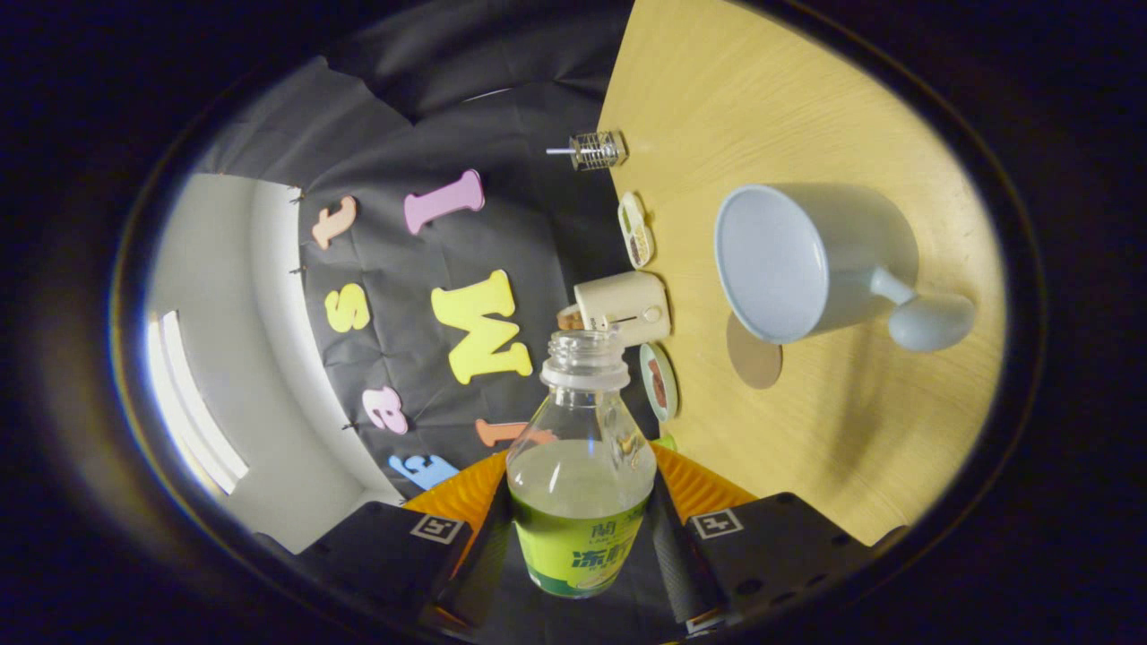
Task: Take the bottle from table, then pour the juice into the cup, finally place the bottle on the coaster
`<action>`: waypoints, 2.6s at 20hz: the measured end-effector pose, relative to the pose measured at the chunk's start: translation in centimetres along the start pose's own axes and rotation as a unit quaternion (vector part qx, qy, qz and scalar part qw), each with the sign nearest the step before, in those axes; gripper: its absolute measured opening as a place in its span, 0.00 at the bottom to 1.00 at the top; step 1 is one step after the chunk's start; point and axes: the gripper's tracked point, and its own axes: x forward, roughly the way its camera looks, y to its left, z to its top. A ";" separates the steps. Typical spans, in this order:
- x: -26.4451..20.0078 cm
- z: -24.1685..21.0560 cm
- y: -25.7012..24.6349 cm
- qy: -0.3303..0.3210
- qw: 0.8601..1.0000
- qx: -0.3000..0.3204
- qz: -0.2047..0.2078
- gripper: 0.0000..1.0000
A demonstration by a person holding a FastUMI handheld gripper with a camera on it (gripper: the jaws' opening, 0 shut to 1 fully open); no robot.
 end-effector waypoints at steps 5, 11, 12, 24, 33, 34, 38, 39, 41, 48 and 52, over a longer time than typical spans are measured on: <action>0.5 0.7 -0.1 0.000 0.999 0.038 0.008 0.77; 0.7 0.9 -0.4 0.003 0.998 0.059 0.009 0.77; 0.8 0.9 -0.3 0.004 0.998 0.064 0.015 0.77; -0.1 0.4 -0.2 0.010 0.994 0.111 0.020 0.77; 0.2 0.1 0.1 0.021 0.988 0.150 0.018 0.77; 0.1 0.1 0.3 0.022 0.988 0.154 0.019 0.77; -0.1 0.5 1.1 0.025 0.986 0.161 0.025 0.77; -0.3 0.6 1.1 0.023 0.986 0.166 0.025 0.77; -0.6 1.1 1.1 0.016 0.984 0.178 0.024 0.77; -1.0 2.5 0.8 0.014 0.982 0.188 0.020 0.77; -0.9 2.0 0.7 0.024 0.979 0.202 0.018 0.77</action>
